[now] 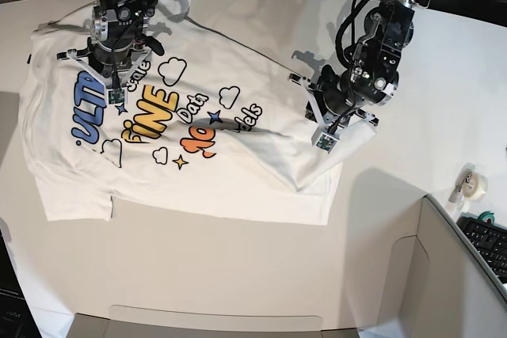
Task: Layout the t-shirt on the table in an organized manner, then fold the t-shirt properly
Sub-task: 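Grasp the shirt edge with the left gripper and pull it outward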
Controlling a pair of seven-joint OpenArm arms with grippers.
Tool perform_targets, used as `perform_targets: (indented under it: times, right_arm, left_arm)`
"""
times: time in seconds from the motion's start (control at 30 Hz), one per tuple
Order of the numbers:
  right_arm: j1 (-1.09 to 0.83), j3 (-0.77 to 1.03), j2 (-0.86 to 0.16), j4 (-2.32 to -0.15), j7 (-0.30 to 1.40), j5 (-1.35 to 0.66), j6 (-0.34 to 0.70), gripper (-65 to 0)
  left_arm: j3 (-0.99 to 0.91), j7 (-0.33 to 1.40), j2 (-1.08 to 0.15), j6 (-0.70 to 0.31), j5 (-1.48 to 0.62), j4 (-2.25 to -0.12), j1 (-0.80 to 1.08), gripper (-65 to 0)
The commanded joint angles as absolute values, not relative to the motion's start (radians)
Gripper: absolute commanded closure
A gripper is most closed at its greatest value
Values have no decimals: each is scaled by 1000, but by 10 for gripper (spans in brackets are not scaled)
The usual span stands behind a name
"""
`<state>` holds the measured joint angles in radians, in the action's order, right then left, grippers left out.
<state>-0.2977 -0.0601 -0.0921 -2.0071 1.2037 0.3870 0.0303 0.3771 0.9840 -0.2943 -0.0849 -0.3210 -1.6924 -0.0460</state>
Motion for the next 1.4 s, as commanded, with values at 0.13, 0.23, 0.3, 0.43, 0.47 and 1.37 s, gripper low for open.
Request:
perform_targets:
  times: [0.13,0.23,0.3,0.43,0.47,1.37]
  right_arm:
    - [-265,-58,-96,-2002,1191,400,25,0]
    - [-243,-59,-94,-1972,1191,400,25,0]
    - [-232,-59,-93,-1957,1190,400,25,0]
    - [-211,-59,-88,-1952,1190,400,25,0]
    - [-205,-61,-88,-1951,1190,400,25,0]
    - [-334,-208,-16,-1960,1191,400,25,0]
  left_arm:
    - [367,975,-340,-81,-318,-1747,12,-58]
    - [367,1017,-355,-81,-318,-1801,61,-58]
    - [367,1049,-355,-79,-318,-1845,90,-58]
    - [367,1073,-355,-79,-318,-1917,156,-58]
    - [367,1075,-355,-79,-318,-1929,163,-58]
    - [186,1063,-395,-82,-320,-1994,31,-59]
